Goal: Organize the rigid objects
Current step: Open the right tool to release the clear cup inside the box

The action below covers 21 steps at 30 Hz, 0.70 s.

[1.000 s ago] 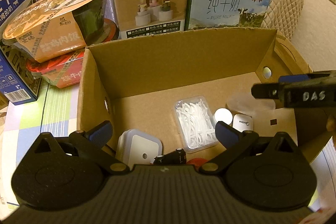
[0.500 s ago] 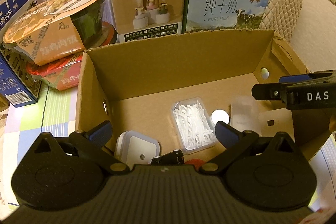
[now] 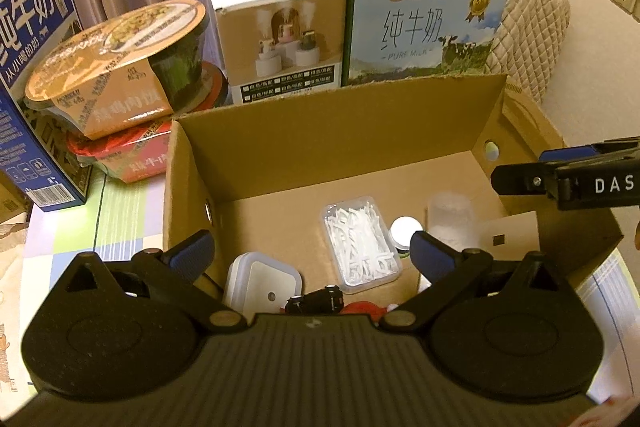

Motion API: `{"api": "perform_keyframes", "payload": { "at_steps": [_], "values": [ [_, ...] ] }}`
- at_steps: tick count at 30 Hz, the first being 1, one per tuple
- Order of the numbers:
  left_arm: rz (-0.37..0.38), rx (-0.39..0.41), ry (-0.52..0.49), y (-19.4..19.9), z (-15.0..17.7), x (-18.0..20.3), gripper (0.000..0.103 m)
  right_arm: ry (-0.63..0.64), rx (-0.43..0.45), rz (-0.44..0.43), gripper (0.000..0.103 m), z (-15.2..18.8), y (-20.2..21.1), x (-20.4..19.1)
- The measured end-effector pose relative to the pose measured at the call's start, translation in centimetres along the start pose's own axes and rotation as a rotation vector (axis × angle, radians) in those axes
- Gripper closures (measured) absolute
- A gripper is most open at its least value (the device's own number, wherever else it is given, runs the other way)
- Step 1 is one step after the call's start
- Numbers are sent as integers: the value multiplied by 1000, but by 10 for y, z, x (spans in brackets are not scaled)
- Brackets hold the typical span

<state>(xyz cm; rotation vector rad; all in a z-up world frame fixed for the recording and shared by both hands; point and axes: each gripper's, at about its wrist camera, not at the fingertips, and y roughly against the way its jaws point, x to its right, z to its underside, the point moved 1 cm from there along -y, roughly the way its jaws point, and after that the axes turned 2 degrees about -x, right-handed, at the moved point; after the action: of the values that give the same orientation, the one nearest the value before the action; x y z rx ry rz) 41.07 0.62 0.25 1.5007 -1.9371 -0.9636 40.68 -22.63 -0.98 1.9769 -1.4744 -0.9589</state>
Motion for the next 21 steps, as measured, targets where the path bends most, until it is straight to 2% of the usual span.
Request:
{"api": "perform_keyframes", "payload": {
  "at_steps": [21],
  "values": [
    [-11,46,-10,50,1,16,1,3,22,-2,29,2,50,-10]
  ]
}}
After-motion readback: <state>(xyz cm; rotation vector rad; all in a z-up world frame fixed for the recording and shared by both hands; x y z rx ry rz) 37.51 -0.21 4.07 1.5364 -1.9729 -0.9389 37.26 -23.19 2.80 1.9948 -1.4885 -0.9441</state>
